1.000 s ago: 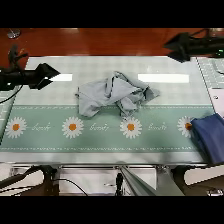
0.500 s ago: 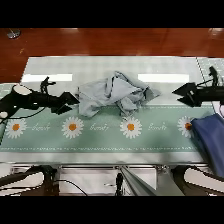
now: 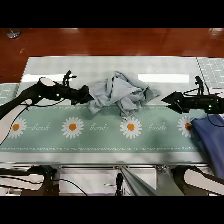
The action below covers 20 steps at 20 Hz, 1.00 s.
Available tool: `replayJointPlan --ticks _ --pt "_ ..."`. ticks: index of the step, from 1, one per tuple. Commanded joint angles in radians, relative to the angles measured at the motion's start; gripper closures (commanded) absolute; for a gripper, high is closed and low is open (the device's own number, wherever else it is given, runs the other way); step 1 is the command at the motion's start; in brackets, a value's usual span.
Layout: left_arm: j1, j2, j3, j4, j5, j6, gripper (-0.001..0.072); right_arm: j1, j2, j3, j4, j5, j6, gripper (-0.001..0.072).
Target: Fold the shirts.
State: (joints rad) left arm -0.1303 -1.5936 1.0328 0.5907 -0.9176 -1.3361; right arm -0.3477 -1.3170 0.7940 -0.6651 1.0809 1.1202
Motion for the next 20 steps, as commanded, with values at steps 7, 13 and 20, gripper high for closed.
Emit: replayJointPlan --ticks 7,13,20 --pt "-0.011 -0.021 0.13 -0.011 -0.116 0.042 0.067 0.213 -0.282 0.28 0.005 -0.057 0.103 0.0079" --pt "-0.007 -0.019 0.131 -0.012 -0.132 0.041 0.067 0.307 -0.387 0.389 -0.011 -0.049 0.122 0.0637" --pt "0.163 0.082 0.462 -0.209 -0.224 0.038 0.0671 0.177 -0.296 0.879 -0.143 0.177 0.256 0.0692"
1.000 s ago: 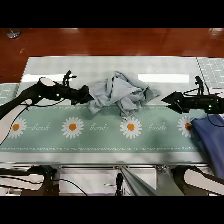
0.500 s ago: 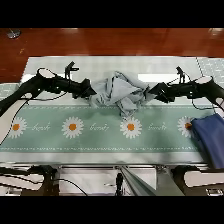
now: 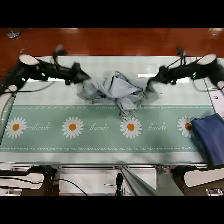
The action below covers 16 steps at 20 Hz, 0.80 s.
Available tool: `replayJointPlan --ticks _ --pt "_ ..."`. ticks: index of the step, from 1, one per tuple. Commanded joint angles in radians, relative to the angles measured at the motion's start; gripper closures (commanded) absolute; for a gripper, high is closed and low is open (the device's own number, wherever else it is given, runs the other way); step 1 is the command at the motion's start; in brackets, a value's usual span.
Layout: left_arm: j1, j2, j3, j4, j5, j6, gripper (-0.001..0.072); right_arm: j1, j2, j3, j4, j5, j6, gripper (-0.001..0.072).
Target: Fold the shirts.
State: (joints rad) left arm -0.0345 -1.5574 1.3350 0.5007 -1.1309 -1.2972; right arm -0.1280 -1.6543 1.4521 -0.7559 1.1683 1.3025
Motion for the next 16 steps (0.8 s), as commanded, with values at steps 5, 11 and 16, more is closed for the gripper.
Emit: replayJointPlan --ticks 5,11,16 --pt "0.216 0.18 0.579 -0.079 0.023 -0.064 0.0671 -0.141 0.217 0.709 -0.068 0.22 0.118 0.0692" --pt "0.404 0.492 0.669 0.191 -0.032 -0.099 0.0671 -0.225 0.666 0.576 -0.231 0.275 0.122 0.0692" --pt "0.451 0.723 0.663 0.517 -0.142 -0.115 0.0671 -0.204 0.925 0.467 -0.404 0.374 0.193 0.0692"
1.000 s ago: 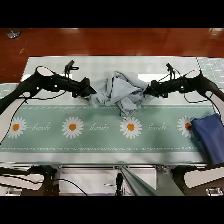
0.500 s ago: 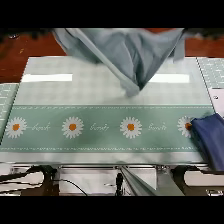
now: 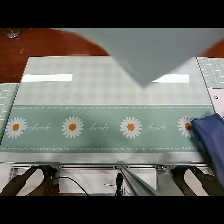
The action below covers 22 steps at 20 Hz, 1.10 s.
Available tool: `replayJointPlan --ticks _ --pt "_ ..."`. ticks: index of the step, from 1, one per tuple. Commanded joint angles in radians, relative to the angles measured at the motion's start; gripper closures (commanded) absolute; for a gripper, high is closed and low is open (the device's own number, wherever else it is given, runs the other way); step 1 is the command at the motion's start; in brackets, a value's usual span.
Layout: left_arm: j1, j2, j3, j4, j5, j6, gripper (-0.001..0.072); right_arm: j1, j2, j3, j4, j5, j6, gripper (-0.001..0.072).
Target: Fold the shirts.
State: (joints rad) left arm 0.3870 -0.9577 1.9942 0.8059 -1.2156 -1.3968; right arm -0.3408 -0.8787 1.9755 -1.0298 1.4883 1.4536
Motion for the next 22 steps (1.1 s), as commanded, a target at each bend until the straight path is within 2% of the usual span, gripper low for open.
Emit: replayJointPlan --ticks 1,5,8,12,15,18,19,22 --pt "0.029 0.154 -0.004 0.212 -0.069 -0.015 0.0671 0.026 0.196 -0.09 -0.18 0.06 0.055 0.0692" --pt "-0.046 0.251 -0.116 0.212 -0.158 -0.015 0.0671 0.086 0.311 -0.206 -0.334 0.097 0.095 0.0692" --pt "-0.106 0.288 -0.352 0.2 -0.192 -0.016 0.0671 0.089 0.317 -0.322 -0.306 0.104 0.098 0.0692" --pt "-0.178 0.271 -0.754 0.191 -0.183 -0.014 0.0671 0.089 0.267 -0.603 -0.182 0.063 0.088 0.0692" --pt "-0.244 0.226 -1.04 0.19 0.011 0.0 0.0671 0.089 0.158 -0.826 -0.055 -0.107 0.016 0.0692" --pt "-0.299 0.114 -1.169 0.19 0.265 0.0 0.067 0.093 -0.069 -0.876 0.084 -0.297 -0.079 0.069" --pt "-0.309 0.063 -1.171 0.193 0.309 0.0 0.0671 0.093 -0.148 -0.869 0.114 -0.357 -0.097 0.066" --pt "-0.309 -0.108 -1.148 0.17 0.348 -0.004 0.067 0.093 -0.401 -0.801 0.216 -0.399 -0.114 0.0654"
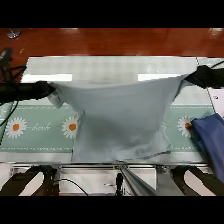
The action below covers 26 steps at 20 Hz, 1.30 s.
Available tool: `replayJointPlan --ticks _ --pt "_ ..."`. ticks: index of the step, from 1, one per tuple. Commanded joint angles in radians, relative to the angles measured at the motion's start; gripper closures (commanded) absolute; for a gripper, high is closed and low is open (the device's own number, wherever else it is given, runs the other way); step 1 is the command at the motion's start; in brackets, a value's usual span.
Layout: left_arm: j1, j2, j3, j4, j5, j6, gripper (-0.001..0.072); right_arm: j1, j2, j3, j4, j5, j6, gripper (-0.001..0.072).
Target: Fold the shirts.
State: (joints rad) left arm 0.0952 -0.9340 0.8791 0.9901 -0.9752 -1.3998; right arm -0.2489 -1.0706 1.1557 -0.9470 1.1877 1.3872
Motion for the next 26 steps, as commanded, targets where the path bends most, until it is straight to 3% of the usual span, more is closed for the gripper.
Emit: replayJointPlan --ticks 1,3,4,5,6,9,12,17,21,26 --pt "-0.017 -0.177 -0.028 -0.023 0.108 0.0 0.067 0.002 -0.277 0.037 0.186 -0.098 -0.062 0.0655" --pt "-0.016 -0.253 -0.025 -0.037 0.108 0.0 0.067 0.0 -0.383 0.067 0.274 -0.1 -0.07 0.0635" --pt "-0.016 -0.275 -0.025 -0.041 0.103 -0.001 0.067 -0.006 -0.417 0.086 0.277 -0.089 -0.063 0.0431" --pt "-0.016 -0.289 -0.024 -0.042 0.096 -0.001 0.067 -0.017 -0.437 0.106 0.275 -0.048 -0.064 0.0128" --pt "-0.016 -0.29 -0.024 -0.041 0.092 0.0 0.067 -0.037 -0.443 0.127 0.253 0.006 -0.075 0.0083" --pt "-0.016 -0.288 -0.022 -0.041 0.085 0.0 0.067 -0.124 -0.424 0.125 0.013 0.248 -0.066 0.0083" --pt "-0.017 -0.288 -0.022 -0.041 0.085 0.0 0.067 -0.136 -0.334 -0.069 -0.226 0.396 -0.046 0.0083" --pt "-0.017 -0.288 -0.022 -0.041 0.085 0.0 0.067 -0.135 -0.158 -0.454 -0.29 0.357 -0.051 0.0084" --pt "-0.017 -0.288 -0.022 -0.041 0.074 0.0 0.067 -0.134 -0.156 -0.501 -0.386 0.297 -0.027 0.0083" --pt "-0.028 -0.29 -0.022 -0.04 0.072 0.0 0.067 -0.062 -0.162 -0.501 -0.356 0.251 -0.064 0.0083"
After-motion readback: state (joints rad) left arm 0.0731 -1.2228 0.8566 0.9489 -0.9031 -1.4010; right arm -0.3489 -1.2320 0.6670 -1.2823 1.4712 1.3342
